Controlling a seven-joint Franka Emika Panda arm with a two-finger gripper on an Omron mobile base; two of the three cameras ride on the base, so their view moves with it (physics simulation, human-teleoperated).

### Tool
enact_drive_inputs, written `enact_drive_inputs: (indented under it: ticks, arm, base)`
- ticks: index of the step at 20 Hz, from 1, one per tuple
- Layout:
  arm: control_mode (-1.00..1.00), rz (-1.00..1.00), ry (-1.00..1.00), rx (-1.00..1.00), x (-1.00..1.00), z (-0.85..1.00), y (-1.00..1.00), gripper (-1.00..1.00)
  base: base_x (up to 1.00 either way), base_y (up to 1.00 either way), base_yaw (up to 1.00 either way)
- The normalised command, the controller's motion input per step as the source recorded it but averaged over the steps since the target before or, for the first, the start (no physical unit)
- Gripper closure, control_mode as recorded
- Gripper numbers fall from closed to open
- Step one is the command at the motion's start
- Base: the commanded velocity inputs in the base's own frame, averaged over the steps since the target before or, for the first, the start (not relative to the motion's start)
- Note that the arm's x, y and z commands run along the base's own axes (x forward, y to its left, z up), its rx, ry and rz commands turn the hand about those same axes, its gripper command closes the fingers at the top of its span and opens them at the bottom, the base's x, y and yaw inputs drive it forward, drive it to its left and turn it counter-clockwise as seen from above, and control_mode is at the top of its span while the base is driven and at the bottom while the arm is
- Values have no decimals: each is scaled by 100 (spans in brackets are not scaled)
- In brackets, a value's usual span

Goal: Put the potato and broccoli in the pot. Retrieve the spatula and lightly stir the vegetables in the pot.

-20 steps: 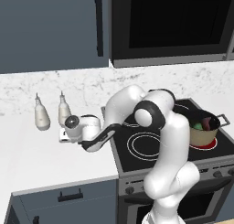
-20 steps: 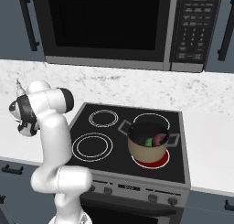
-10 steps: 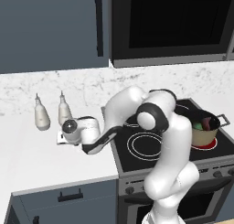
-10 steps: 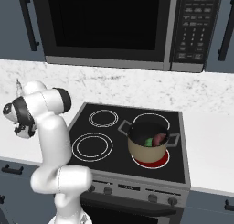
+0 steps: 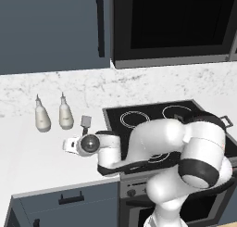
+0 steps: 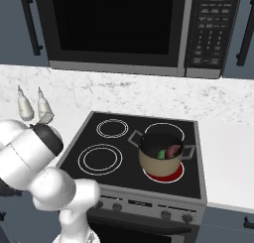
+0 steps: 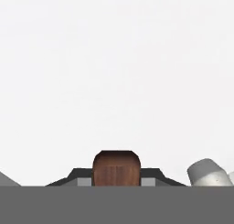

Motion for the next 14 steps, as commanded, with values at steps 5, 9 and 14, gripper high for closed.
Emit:
enact_drive_inputs:
  ticks: [5,9,14]
  arm:
    - [-100,-12,16,52,-56,100,-9,100]
    - [-100,-21,24,54,-38,100,0,100]
    - [-100,-28,22,47,-37,100,0,100]
  base:
    - [0,0,0]
    - [0,0,0]
    - [0,0,0]
